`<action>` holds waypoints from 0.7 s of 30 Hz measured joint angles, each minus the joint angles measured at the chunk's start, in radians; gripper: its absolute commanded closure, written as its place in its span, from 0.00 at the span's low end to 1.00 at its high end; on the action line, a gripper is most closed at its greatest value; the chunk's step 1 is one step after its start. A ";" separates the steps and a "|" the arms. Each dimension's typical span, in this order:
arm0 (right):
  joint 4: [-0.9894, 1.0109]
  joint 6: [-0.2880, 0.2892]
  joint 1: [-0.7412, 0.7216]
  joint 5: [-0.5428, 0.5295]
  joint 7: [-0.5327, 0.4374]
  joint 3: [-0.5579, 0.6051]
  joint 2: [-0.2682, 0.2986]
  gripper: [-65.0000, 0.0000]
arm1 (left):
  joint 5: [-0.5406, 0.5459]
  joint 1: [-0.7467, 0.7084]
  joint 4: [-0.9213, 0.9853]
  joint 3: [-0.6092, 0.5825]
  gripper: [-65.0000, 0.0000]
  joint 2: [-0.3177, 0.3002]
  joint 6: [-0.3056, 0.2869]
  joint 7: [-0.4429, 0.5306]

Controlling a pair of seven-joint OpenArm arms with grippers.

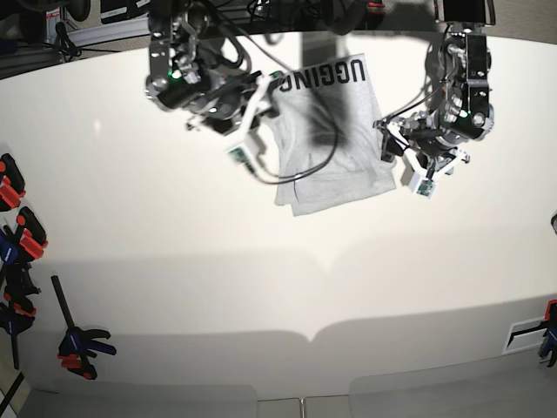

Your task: Fold the T-shirt properly

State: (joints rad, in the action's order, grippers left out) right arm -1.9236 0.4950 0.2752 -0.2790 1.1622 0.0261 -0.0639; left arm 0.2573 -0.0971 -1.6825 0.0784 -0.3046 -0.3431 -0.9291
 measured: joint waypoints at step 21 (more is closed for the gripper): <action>-0.201 0.193 0.341 -0.632 0.172 -0.655 0.277 0.64 | 0.325 -0.380 -0.401 0.431 0.46 -0.003 -0.101 -0.074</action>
State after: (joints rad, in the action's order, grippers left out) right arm -2.1246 0.6884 0.6163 -0.9115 1.3346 -0.6285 0.2127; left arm 0.5819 -0.4774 -2.0830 0.5095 -0.3077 -0.4442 -1.0031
